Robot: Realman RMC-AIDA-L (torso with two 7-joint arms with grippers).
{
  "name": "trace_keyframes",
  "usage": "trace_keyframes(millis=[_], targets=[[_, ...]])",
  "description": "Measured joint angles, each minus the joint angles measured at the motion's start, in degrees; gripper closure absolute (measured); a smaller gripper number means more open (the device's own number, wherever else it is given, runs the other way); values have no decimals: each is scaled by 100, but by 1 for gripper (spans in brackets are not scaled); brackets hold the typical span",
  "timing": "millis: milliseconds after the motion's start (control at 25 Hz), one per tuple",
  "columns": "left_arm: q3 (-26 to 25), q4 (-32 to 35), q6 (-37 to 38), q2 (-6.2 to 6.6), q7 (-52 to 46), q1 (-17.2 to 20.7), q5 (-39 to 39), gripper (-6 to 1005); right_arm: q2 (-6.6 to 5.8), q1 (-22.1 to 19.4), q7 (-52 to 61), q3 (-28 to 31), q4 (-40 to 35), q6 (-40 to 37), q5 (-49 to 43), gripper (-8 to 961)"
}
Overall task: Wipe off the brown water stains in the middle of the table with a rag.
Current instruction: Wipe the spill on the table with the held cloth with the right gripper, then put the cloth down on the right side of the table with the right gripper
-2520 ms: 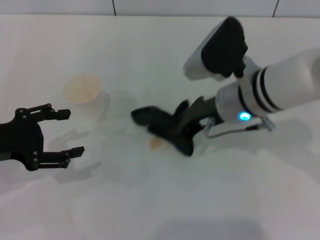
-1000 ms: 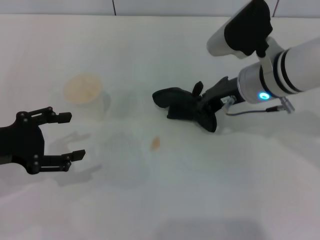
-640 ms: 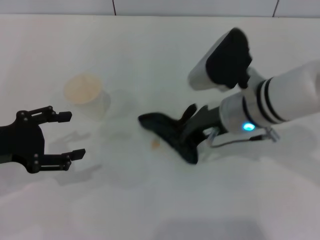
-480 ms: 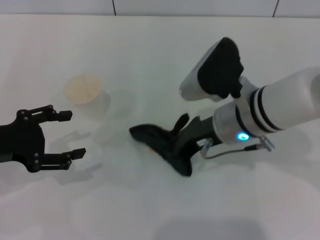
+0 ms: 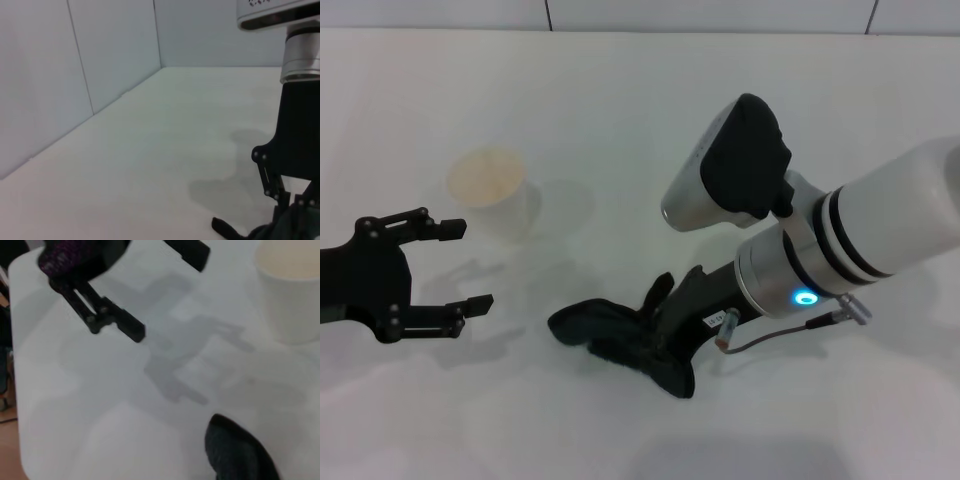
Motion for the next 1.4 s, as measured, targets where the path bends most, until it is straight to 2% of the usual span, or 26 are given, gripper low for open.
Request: trace_keyframes(millis=[640,1200,1400], targets=[[0,-26,0,0,63,32,-87,127,-43,-56,-52,1119,383,381,-646,832],[-53,-35,-20,0,27,33,-85,126,-91,-742,-312,1859,309,134,-712,830],[-54,-25,-23,-1,-15,33,-83,127,-92,-820,-410,2048,294,-11,-686,830]])
